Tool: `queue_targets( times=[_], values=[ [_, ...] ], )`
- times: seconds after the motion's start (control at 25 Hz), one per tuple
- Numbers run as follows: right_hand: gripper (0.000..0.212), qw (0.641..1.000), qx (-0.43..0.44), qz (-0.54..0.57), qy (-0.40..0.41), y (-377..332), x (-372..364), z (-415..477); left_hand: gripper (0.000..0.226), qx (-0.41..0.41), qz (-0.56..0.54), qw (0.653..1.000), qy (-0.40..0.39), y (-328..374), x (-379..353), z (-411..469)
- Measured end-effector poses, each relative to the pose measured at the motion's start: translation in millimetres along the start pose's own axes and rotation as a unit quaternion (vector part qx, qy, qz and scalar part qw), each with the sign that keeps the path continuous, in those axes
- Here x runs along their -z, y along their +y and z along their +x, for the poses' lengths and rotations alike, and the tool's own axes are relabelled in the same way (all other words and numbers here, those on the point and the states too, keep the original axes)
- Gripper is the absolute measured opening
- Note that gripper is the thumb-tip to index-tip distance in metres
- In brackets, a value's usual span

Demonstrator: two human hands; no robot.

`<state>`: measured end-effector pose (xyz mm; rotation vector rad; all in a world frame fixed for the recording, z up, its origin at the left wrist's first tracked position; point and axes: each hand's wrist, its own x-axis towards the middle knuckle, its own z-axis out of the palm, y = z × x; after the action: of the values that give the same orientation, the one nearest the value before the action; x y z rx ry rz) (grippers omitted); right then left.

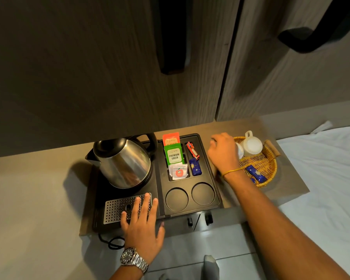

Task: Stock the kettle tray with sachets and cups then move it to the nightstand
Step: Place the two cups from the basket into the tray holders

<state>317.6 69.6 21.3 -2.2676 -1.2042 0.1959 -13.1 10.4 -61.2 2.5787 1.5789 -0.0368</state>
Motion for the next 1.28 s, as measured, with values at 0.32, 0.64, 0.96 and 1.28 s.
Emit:
queue_targets(
  times=[0.32, 0.64, 0.96, 1.28],
  values=[
    [0.057, 0.953, 0.051, -0.205, -0.217, 52, 59, 13, 0.08, -0.02, 0.013, 0.999, 0.049, -1, -13, 0],
    [0.06, 0.93, 0.109, -0.262, -0.235, 55, 53, 14, 0.078, -0.017, 0.022, 0.999, 0.046, -4, -13, 1],
    [0.064, 0.965, 0.157, -0.165, -0.131, -5, 82, -17, 0.092, 0.001, 0.012, 1.0, 0.017, 0, -6, 1],
    [0.074, 0.922, 0.208, -0.075, -0.319, -61, 7, -109, 0.091, 0.012, 0.026, 1.0, -0.013, 0, -3, 0]
  ],
)
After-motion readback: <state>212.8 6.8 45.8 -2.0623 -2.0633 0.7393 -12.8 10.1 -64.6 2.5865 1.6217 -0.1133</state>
